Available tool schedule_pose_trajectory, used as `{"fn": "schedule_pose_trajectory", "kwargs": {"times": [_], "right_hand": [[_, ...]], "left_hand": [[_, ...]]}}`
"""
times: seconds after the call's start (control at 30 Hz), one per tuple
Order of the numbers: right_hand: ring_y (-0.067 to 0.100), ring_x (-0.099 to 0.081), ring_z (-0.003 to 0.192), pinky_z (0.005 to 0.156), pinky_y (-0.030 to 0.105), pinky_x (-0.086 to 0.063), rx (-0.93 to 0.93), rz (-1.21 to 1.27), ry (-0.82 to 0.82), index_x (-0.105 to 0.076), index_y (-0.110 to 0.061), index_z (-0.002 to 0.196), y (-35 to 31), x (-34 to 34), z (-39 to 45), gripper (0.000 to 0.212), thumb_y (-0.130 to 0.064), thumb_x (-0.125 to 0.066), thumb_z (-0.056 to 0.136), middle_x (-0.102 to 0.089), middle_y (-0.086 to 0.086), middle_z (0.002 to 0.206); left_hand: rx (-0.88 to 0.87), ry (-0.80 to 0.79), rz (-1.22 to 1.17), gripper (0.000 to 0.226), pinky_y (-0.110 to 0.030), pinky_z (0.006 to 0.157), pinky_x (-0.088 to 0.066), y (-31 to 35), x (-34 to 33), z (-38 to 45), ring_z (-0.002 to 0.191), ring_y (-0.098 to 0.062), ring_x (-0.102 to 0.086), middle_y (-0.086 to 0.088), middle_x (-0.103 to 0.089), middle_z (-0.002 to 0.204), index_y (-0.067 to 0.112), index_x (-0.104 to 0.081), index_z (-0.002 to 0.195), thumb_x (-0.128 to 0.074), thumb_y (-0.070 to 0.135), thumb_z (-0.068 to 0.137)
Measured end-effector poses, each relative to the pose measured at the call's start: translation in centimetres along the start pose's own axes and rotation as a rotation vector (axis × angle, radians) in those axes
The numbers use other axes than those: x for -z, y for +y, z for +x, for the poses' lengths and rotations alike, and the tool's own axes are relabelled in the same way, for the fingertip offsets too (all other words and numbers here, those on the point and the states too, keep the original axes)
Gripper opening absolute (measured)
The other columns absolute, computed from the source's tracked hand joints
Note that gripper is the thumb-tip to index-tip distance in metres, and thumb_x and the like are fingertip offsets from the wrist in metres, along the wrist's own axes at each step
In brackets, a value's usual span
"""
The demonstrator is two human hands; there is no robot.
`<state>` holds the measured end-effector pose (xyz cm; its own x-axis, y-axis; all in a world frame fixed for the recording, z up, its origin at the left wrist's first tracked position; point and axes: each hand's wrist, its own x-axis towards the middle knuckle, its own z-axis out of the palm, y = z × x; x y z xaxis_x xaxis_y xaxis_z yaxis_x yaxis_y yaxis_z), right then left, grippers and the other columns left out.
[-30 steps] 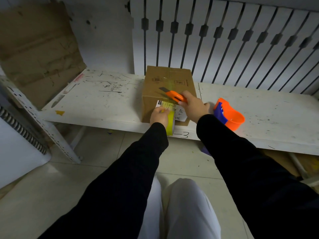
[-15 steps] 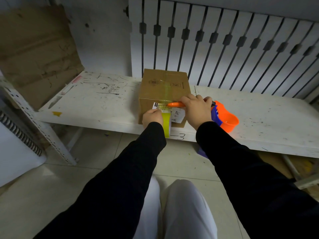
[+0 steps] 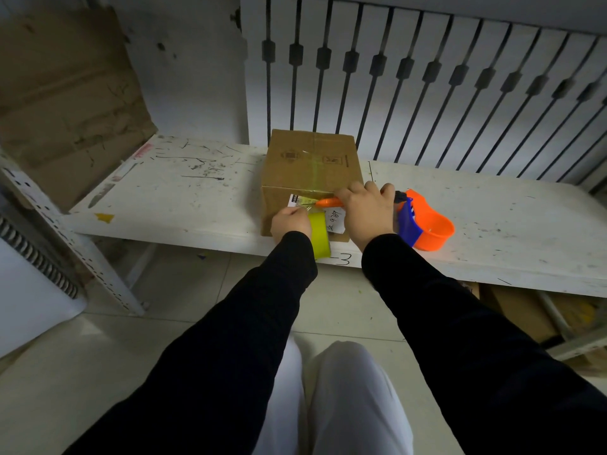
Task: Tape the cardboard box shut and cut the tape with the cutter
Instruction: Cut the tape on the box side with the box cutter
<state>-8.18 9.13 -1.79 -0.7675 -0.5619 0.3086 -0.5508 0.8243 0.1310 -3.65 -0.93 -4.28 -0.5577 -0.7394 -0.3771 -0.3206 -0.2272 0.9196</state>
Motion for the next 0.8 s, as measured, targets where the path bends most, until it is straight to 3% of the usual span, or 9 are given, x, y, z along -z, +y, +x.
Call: {"fn": "schedule_pose_trajectory", "kwargs": {"times": [0.13,0.27,0.43,0.63,0.73,0.8], "right_hand": [[0.032,-0.051,0.109,0.099,0.048,-0.031,-0.016,-0.017,-0.006,-0.054,-0.02,0.119,0.7,-0.4,-0.3,0.034,-0.006,-0.047,0.089,-0.059,0.007,0.112],[0.034,-0.052,0.106,0.097,0.049,-0.031,-0.098,-0.015,-0.003,-0.056,-0.019,0.119,2.7,-1.2,-1.3,0.039,-0.003,-0.041,0.088,-0.061,0.009,0.108],[0.034,-0.049,0.112,0.095,0.047,-0.03,-0.199,0.118,-0.019,-0.056,-0.021,0.119,4.0,-1.9,-2.3,0.034,-0.006,-0.043,0.09,-0.061,0.007,0.114],[0.024,-0.052,0.096,0.095,0.048,-0.031,-0.478,0.777,0.02,-0.058,-0.02,0.113,4.7,-2.2,-3.4,0.022,-0.018,-0.048,0.093,-0.061,0.003,0.104],[0.027,-0.056,0.093,0.09,0.042,-0.041,-0.63,1.141,0.021,-0.057,-0.014,0.113,5.3,-2.4,-3.7,0.022,-0.014,-0.048,0.093,-0.062,0.014,0.102],[0.028,-0.052,0.084,0.079,0.039,-0.043,-0.726,1.229,0.007,-0.057,-0.012,0.102,5.9,-2.6,-3.7,0.014,-0.011,-0.047,0.092,-0.058,0.017,0.092]], "left_hand": [[-0.02,0.012,-0.017,0.029,-0.028,0.081,-0.041,-0.3,-0.2,-0.2,0.112,-0.03,-0.058,-0.011,-0.064,0.124,0.009,-0.064,0.117,-0.049,0.018,0.095],[-0.035,0.053,0.004,0.028,-0.028,0.076,-0.042,-0.8,0.1,-0.2,0.092,-0.027,-0.057,-0.012,-0.066,0.119,0.009,-0.064,0.115,-0.045,0.016,0.095],[-0.07,0.043,0.001,0.027,-0.027,0.076,-0.042,-1.9,0.0,-1.3,0.091,-0.027,-0.058,-0.012,-0.066,0.118,0.007,-0.064,0.111,-0.045,0.015,0.094],[-0.129,-0.05,0.016,0.026,-0.029,0.089,-0.045,-1.9,-1.8,-3.5,0.116,-0.031,-0.057,-0.01,-0.061,0.128,0.007,-0.064,0.11,-0.046,0.016,0.094],[-0.166,-0.138,0.034,0.026,-0.028,0.088,-0.041,-1.7,-2.9,-4.8,0.116,-0.029,-0.054,-0.009,-0.061,0.126,0.007,-0.064,0.109,-0.048,0.018,0.093],[-0.186,-0.214,0.044,0.023,-0.031,0.09,-0.042,-1.5,-3.9,-5.5,0.114,-0.03,-0.055,-0.012,-0.062,0.12,0.006,-0.064,0.104,-0.052,0.02,0.091]]}}
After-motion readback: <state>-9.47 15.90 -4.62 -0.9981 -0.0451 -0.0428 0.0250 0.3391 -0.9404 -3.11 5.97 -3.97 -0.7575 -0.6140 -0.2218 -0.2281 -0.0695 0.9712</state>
